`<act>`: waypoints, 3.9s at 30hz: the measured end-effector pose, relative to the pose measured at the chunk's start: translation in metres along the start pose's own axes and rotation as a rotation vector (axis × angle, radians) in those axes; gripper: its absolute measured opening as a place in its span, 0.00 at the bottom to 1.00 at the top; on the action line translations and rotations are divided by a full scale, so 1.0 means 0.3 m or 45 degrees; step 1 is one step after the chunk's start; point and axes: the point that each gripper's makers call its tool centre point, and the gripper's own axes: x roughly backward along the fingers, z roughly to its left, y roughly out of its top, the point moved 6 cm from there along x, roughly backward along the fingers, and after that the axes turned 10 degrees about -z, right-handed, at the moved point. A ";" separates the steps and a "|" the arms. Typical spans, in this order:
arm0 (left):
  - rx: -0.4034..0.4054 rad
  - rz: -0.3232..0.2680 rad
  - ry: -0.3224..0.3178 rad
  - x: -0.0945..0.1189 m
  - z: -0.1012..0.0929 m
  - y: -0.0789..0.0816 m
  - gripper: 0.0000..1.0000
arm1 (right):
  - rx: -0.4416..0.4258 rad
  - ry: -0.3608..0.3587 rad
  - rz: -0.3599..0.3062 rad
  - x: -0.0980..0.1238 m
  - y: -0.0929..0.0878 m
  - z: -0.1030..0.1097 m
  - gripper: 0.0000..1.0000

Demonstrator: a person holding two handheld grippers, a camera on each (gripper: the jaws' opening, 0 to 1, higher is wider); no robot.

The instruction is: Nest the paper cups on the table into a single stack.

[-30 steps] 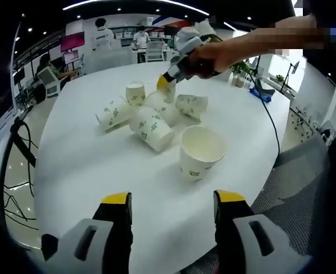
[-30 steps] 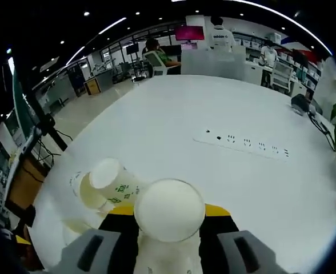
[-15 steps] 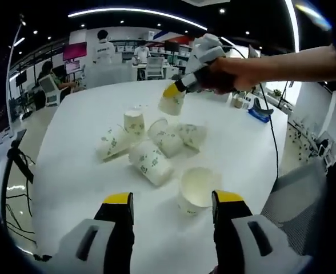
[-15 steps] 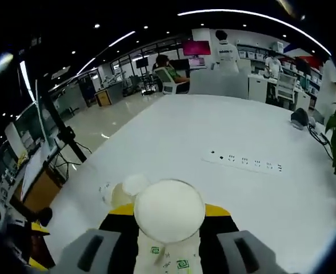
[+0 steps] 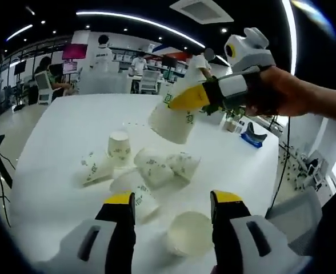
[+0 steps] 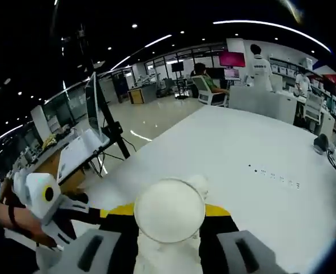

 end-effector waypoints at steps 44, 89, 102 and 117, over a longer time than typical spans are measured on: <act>-0.238 -0.185 -0.208 0.059 -0.045 0.082 0.00 | -0.069 0.370 0.024 0.026 -0.054 0.201 0.43; -0.356 -0.118 -0.228 0.142 -0.062 0.072 0.00 | -0.224 0.372 -0.123 0.051 -0.027 0.177 0.37; -0.339 -0.118 -0.234 0.149 -0.069 0.059 0.00 | -0.284 0.403 -0.121 0.061 -0.050 0.210 0.35; 0.226 -0.351 -0.278 0.175 -0.095 0.079 0.15 | -0.360 0.413 -0.154 0.082 -0.046 0.221 0.35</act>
